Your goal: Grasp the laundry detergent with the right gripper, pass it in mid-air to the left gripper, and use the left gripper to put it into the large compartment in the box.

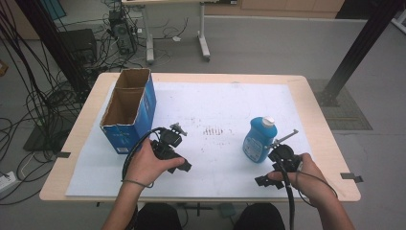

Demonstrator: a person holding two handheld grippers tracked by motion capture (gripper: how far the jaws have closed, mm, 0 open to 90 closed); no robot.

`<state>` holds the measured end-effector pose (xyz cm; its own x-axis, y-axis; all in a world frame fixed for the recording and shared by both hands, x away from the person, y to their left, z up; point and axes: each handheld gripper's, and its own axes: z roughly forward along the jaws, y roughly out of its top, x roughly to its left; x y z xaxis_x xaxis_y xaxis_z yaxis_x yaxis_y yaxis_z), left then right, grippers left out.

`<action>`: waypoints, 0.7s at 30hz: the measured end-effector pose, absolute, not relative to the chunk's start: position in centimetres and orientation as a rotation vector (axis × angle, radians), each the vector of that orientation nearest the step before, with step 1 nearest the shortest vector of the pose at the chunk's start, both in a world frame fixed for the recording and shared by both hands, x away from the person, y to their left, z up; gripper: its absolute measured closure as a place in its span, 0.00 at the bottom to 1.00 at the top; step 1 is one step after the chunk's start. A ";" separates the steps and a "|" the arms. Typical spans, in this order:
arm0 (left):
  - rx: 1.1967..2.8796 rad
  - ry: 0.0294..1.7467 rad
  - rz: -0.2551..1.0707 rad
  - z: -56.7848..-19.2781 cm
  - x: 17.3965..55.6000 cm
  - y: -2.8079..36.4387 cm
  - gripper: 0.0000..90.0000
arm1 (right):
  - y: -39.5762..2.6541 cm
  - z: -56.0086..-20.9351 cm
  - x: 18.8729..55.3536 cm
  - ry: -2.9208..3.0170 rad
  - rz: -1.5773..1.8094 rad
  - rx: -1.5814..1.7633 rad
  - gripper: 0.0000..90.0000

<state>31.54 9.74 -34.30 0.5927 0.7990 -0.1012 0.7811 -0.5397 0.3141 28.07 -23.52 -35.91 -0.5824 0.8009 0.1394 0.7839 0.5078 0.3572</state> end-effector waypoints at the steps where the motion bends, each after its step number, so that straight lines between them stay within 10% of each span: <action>1: 2.501 1.282 0.076 -34.3 31.5 9.7 0.11 | -23.7 -35.9 28.2 2.686 0.599 1.413 0.16; 21: 2.487 1.300 0.076 -34.0 31.5 9.8 0.11 | -25.9 -36.7 29.8 2.656 0.570 1.432 0.16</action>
<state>31.48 9.84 -34.04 0.5814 0.8068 -0.1052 0.7889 -0.5275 0.3151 29.81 -25.87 -36.67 -0.5632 0.8187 0.1116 0.7924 0.4969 0.3539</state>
